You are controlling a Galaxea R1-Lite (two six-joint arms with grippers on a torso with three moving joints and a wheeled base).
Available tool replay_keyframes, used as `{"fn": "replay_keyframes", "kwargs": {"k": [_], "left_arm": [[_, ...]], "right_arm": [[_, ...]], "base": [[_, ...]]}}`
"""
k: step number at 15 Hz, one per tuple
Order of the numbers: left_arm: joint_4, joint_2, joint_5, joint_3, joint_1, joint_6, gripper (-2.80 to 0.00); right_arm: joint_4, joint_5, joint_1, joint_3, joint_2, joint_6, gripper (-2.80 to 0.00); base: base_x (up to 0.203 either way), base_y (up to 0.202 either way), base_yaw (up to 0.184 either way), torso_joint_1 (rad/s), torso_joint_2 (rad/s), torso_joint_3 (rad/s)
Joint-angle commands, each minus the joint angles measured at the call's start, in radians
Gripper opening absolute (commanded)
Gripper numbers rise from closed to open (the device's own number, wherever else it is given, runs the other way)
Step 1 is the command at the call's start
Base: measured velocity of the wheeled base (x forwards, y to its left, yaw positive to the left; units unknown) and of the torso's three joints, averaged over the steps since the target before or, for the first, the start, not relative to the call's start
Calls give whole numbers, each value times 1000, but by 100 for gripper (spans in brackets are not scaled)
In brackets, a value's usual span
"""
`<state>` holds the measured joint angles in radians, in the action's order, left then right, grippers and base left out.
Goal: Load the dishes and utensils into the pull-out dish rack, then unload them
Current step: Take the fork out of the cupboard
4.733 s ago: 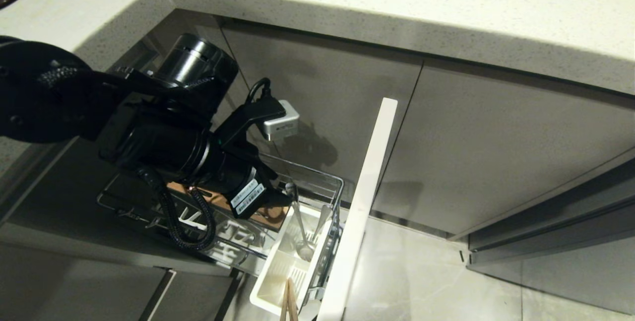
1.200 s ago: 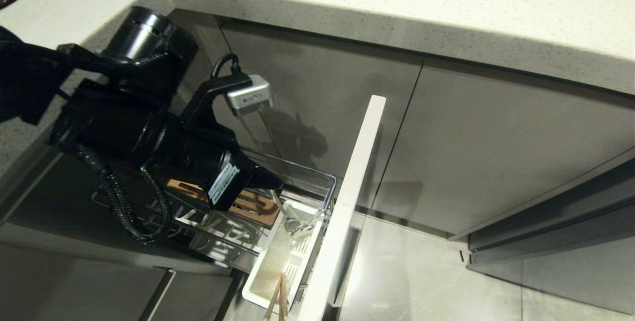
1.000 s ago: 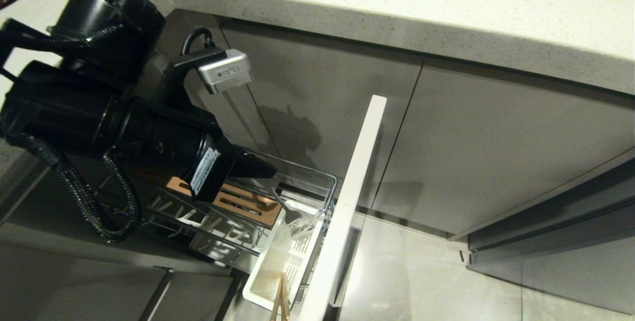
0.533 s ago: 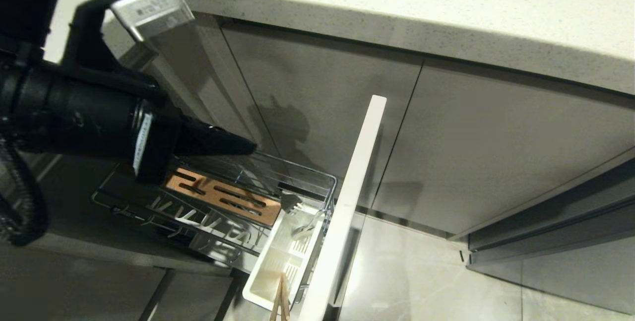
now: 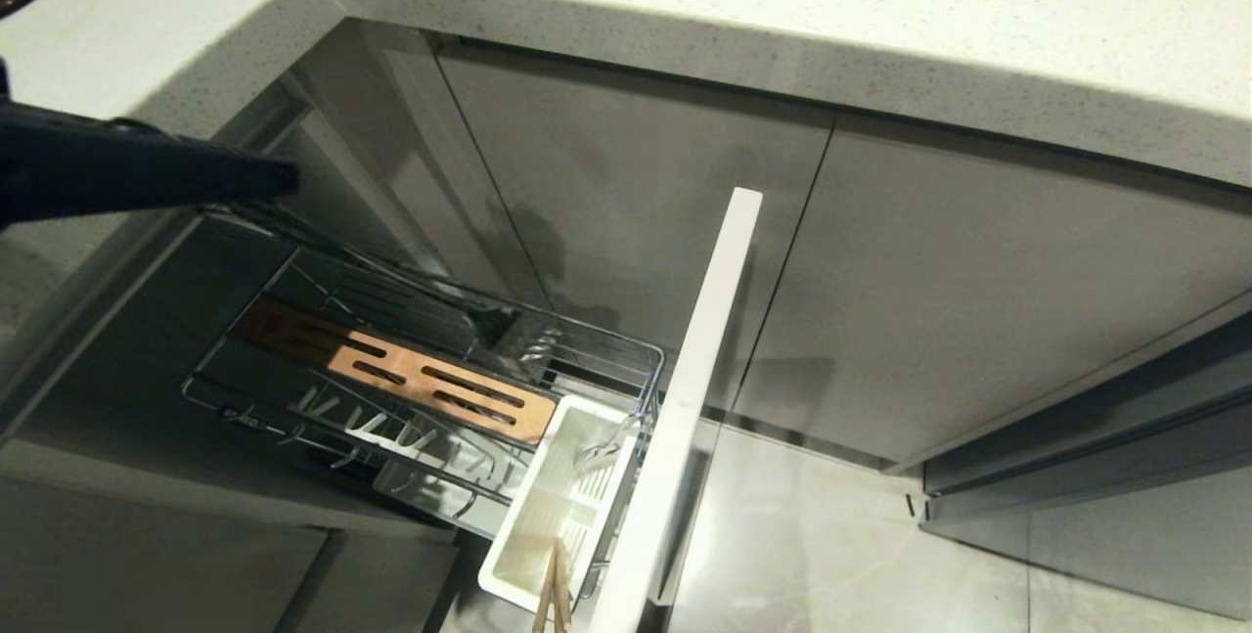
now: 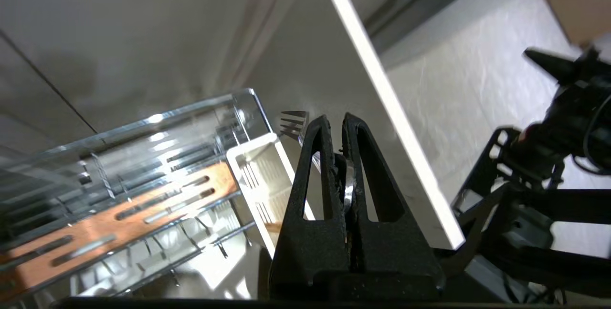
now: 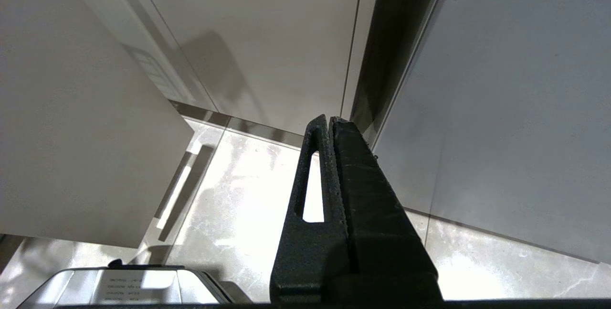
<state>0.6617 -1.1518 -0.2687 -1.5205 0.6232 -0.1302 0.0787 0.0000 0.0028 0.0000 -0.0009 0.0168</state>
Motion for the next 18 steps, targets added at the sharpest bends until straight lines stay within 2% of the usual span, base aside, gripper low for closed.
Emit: {"fn": "replay_keyframes", "kwargs": {"k": [1, 5, 8, 13, 16, 18], "left_arm": [[-17, 115, -1, 15, -23, 1, -280], [-135, 250, -2, 71, -98, 32, -280], [-248, 349, -2, 134, -215, 35, -280], [-338, 461, -21, 189, -455, 34, -280], [-381, 495, -51, 227, -636, 19, -280], [-387, 515, -82, 239, -777, -18, -280]], "right_arm": [[1, 0, 0, 26, 1, 0, -280], [1, 0, 0, 27, 1, 0, -280], [1, 0, 0, 26, 1, 0, -280], [1, 0, 0, 26, 1, 0, -280], [1, 0, 0, 26, 1, 0, -280], [1, 0, 0, 26, 1, 0, -280]], "base": [[0, 0, 0, 0, 0, 0], [0, 0, 0, 0, 0, 0], [0, 0, 0, 0, 0, 0], [0, 0, 0, 0, 0, 0], [0, 0, 0, 0, 0, 0], [0, 0, 0, 0, 0, 0]]}}
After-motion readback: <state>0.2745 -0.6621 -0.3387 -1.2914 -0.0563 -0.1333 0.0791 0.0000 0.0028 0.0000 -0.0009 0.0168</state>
